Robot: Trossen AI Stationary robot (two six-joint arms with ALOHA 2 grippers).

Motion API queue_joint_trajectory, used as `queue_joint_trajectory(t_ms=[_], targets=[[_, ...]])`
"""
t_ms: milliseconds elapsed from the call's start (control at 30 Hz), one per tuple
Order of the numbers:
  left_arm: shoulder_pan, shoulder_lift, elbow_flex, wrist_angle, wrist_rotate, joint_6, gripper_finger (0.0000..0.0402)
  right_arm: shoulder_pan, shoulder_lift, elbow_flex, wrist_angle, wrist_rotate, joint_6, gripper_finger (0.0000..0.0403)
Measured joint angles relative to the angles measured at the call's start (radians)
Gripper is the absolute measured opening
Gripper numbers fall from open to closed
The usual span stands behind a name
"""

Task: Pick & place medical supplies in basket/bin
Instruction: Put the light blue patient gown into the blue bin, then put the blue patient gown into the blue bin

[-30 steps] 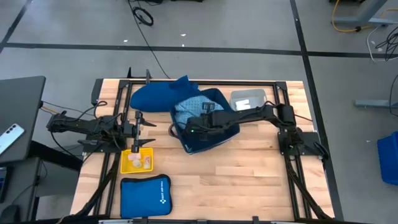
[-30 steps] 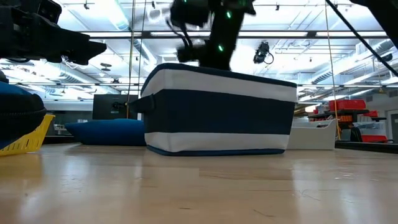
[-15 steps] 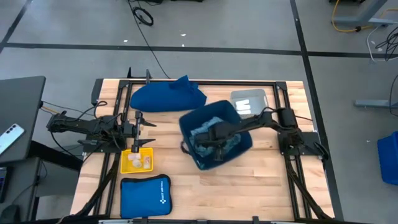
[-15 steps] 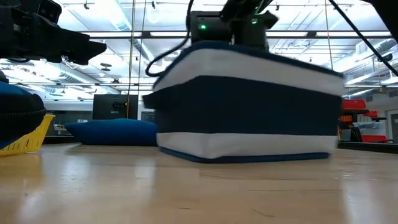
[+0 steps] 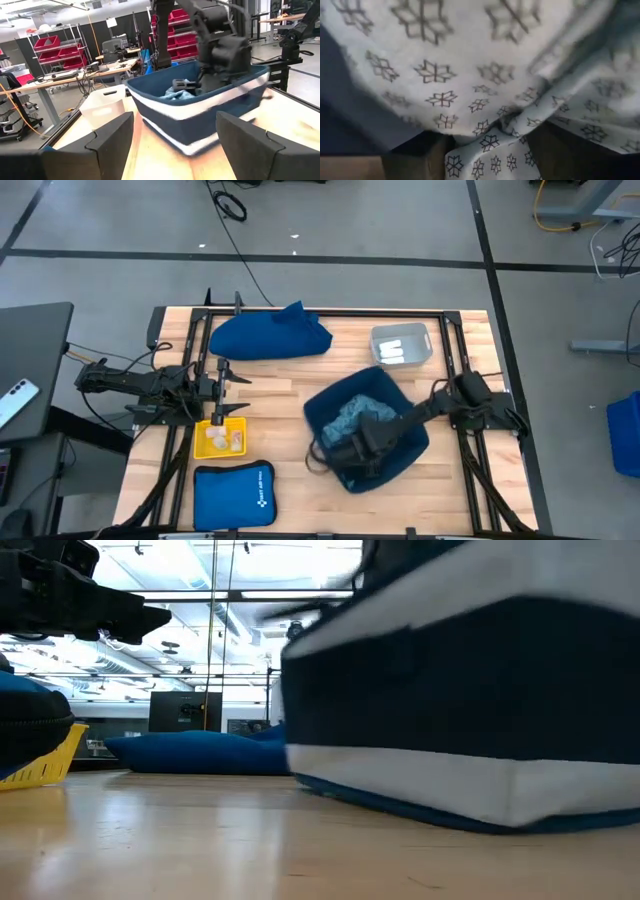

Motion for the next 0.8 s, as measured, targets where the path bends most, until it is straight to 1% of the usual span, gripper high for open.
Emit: queue_joint_trajectory(t_ms=[100, 200, 367, 533, 700, 767, 800], targets=[[0.0, 0.0, 0.0, 0.0, 0.0, 0.0, 0.0284, 0.046, -0.04, 0.0, 0.095, 0.12, 0.015, 0.0235], [0.0, 0.0, 0.0, 0.0, 0.0, 0.0, 0.0284, 0.082, -0.11, 0.001, 0.179, 0.226, 0.003, 0.0233], [0.0, 0.0, 0.0, 0.0, 0.0, 0.0, 0.0284, 0.127, -0.217, 0.002, 0.275, 0.362, -0.01, 0.0233], [0.0, 0.0, 0.0, 0.0, 0.0, 0.0, 0.0284, 0.149, -0.293, 0.003, 0.283, 0.395, 0.033, 0.0233], [0.0, 0.0, 0.0, 0.0, 0.0, 0.0, 0.0284, 0.168, -0.32, 0.003, 0.297, 0.433, 0.019, 0.0233], [0.0, 0.0, 0.0, 0.002, -0.018, 0.037, 0.0284, 0.178, -0.322, 0.004, 0.309, 0.455, 0.011, 0.0233], [0.001, 0.0, 0.0, 0.011, -0.049, 0.091, 0.0284, 0.184, -0.322, 0.004, 0.309, 0.464, 0.008, 0.0233]])
